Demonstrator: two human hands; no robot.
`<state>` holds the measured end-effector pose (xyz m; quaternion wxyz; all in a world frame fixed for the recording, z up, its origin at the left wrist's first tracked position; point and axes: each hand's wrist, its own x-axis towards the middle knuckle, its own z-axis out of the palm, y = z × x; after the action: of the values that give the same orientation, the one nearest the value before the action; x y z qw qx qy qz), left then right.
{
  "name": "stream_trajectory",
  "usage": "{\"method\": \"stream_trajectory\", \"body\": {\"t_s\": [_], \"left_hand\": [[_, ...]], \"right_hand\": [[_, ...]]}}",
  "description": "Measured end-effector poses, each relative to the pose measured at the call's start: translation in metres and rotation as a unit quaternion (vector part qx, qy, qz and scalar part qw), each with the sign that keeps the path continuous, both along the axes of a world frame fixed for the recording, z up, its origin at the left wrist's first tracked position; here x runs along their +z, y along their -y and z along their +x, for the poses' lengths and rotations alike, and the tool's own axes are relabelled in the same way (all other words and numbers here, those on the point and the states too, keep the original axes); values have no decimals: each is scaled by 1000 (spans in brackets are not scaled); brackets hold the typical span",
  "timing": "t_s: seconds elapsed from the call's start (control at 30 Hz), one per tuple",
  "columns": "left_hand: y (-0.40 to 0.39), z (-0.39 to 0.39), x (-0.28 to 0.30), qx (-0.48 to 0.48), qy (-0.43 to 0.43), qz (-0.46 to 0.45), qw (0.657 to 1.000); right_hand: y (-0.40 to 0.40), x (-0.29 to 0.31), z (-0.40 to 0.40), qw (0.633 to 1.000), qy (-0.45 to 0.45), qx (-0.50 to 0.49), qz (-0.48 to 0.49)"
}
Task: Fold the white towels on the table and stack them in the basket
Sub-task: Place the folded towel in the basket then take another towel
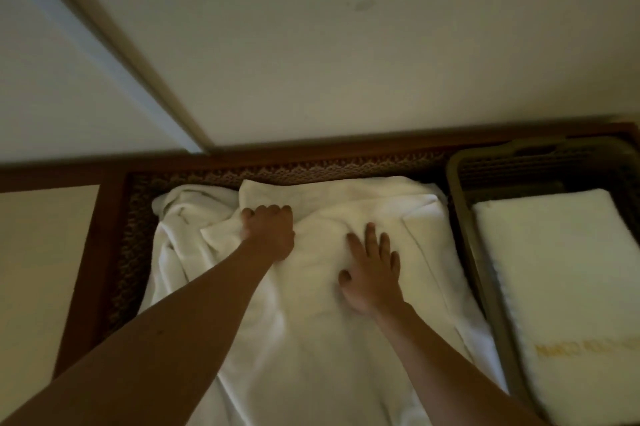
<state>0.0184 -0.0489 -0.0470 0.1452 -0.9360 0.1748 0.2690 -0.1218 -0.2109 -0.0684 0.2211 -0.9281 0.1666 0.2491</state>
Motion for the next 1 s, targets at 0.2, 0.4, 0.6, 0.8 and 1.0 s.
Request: {"method": "stream_trajectory", "body": {"t_s": [0.2,0.4,0.6,0.8,1.0], "left_hand": [[-15,-38,44,-95,72,-189,975],[-77,-135,107,-166,-57,-334,926],[-183,-238,140,-148,-84,-432,885],[-282,-302,135,-174,-50,-217,959],[-345,-367,150,-53,-136,-376,915]], "right_hand": [[-25,37,-9,996,80,-45,-7],[-74,86,-66,960,267,50,-65],[-151,123,-183,908,408,6,-95],[-227,153,-291,873,470,96,-89],[-264,158,-354,905,416,83,40]]}}
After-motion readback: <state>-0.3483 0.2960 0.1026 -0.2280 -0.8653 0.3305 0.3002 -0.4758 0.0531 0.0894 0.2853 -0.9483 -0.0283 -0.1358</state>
